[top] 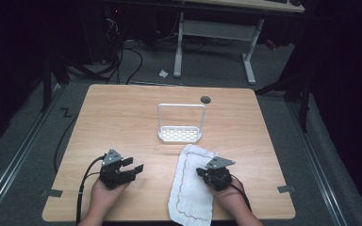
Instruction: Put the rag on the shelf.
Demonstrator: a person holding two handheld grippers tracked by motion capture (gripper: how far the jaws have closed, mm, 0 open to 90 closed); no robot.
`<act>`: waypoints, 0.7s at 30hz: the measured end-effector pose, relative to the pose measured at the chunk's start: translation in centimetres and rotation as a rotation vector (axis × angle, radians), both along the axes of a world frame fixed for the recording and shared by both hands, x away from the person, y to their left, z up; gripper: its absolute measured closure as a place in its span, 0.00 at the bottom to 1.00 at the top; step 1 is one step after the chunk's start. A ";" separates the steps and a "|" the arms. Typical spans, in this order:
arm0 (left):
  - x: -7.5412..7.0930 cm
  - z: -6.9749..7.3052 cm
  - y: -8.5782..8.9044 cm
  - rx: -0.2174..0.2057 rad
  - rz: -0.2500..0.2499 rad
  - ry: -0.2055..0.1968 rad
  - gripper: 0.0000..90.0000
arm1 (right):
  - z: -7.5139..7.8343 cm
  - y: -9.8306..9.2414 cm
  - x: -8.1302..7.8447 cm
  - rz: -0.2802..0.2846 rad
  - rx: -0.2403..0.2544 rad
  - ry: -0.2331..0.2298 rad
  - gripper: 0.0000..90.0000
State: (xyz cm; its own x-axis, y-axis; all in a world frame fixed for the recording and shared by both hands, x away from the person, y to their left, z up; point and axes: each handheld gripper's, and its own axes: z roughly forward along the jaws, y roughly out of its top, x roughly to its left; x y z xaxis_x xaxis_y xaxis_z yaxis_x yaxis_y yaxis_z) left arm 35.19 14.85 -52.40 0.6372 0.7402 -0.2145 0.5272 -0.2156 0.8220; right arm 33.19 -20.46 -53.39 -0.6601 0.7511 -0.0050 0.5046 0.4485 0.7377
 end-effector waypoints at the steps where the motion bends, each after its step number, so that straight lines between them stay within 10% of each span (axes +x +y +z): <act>1: -0.1 0.0 -0.4 0.001 -0.008 -0.001 0.47 | 0.0 0.8 -0.1 0.018 -0.009 -0.010 1.00; 9: -1.4 -0.3 -5.0 0.017 -0.133 0.002 0.48 | -0.1 4.6 -0.7 0.102 -0.013 -0.014 1.00; 15: -2.7 -0.7 -8.7 0.060 -0.252 -0.001 0.69 | 1.0 2.8 -0.4 0.025 0.024 -0.068 0.99; 17: -2.7 -1.2 -9.6 0.135 -0.261 0.003 0.77 | 0.8 2.0 0.0 -0.002 0.013 -0.060 0.99; 21: -3.0 -1.3 -9.6 0.153 -0.276 0.006 0.81 | -0.1 1.4 0.2 -0.004 -0.002 -0.028 0.99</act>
